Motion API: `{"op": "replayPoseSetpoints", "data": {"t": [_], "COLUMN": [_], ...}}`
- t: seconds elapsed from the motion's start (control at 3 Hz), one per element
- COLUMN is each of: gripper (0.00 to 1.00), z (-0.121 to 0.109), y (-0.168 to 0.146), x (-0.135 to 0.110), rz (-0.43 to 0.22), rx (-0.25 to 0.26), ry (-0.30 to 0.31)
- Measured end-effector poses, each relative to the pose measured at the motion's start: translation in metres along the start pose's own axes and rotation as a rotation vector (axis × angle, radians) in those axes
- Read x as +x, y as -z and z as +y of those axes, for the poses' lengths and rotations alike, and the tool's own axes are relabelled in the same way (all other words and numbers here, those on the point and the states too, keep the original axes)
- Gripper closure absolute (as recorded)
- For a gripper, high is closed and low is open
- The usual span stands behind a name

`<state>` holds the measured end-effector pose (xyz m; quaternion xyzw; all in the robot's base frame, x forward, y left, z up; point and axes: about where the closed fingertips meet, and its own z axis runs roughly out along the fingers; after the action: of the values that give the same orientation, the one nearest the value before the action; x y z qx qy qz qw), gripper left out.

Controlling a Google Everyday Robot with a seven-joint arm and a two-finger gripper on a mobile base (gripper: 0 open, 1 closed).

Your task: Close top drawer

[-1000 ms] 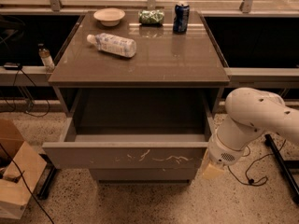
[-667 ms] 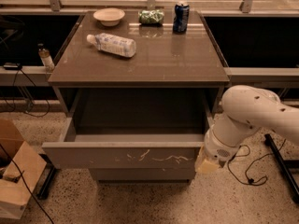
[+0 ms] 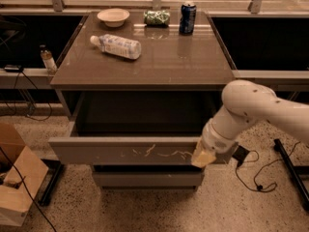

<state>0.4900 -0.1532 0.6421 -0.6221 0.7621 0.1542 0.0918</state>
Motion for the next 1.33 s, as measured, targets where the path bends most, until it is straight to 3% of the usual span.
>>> {"op": "replayPoseSetpoints", "data": {"t": [0.33,0.67,1.0,1.33], "gripper": [1.0,1.0,0.84,0.61], "z": [-0.006,-0.042,-0.057,-0.09], "y": [-0.001,0.001,-0.001,0.004], "x": [-0.004,-0.023,-0.033,-0.051], "rz": [-0.009,-0.044,-0.061,-0.096], "rx": [0.0,0.02,0.024,0.052], "ry": [0.0,0.01,0.013,0.022]}}
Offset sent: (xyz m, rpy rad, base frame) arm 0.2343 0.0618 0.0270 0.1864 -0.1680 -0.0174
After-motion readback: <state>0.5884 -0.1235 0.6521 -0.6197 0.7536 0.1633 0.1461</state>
